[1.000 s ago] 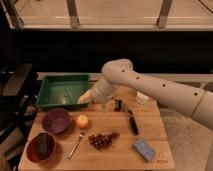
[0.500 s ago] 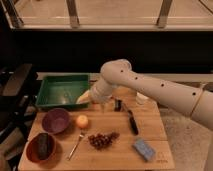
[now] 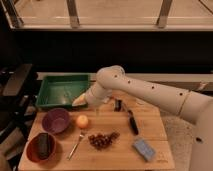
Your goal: Place apple in purple bowl
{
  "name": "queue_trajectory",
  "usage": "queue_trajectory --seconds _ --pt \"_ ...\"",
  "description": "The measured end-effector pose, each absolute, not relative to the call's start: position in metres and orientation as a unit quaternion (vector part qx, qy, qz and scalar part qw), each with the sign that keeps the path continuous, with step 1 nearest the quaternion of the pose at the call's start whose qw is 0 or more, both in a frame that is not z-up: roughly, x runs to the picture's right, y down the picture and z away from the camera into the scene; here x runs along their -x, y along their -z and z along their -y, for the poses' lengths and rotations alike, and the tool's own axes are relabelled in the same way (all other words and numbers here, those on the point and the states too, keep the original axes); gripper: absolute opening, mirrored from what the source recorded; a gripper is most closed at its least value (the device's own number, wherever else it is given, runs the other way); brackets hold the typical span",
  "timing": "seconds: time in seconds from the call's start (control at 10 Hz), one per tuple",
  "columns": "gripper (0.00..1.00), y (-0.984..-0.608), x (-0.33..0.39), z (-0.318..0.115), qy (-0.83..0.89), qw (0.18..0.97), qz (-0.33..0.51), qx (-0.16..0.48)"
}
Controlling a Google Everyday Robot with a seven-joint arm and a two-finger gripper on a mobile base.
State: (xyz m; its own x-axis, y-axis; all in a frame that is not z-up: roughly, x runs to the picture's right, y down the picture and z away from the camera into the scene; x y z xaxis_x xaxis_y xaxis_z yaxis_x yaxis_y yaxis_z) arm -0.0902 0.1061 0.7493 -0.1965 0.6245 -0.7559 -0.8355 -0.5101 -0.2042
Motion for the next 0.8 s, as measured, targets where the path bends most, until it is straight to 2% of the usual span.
queue_trajectory --seconds 0.3,0.8 --pt "0.80 -0.774 0.100 -0.126 -0.758 0.466 -0.147 0.432" --pt "0.80 -0.797 0.097 -0.148 -0.766 0.445 -0.191 0.423"
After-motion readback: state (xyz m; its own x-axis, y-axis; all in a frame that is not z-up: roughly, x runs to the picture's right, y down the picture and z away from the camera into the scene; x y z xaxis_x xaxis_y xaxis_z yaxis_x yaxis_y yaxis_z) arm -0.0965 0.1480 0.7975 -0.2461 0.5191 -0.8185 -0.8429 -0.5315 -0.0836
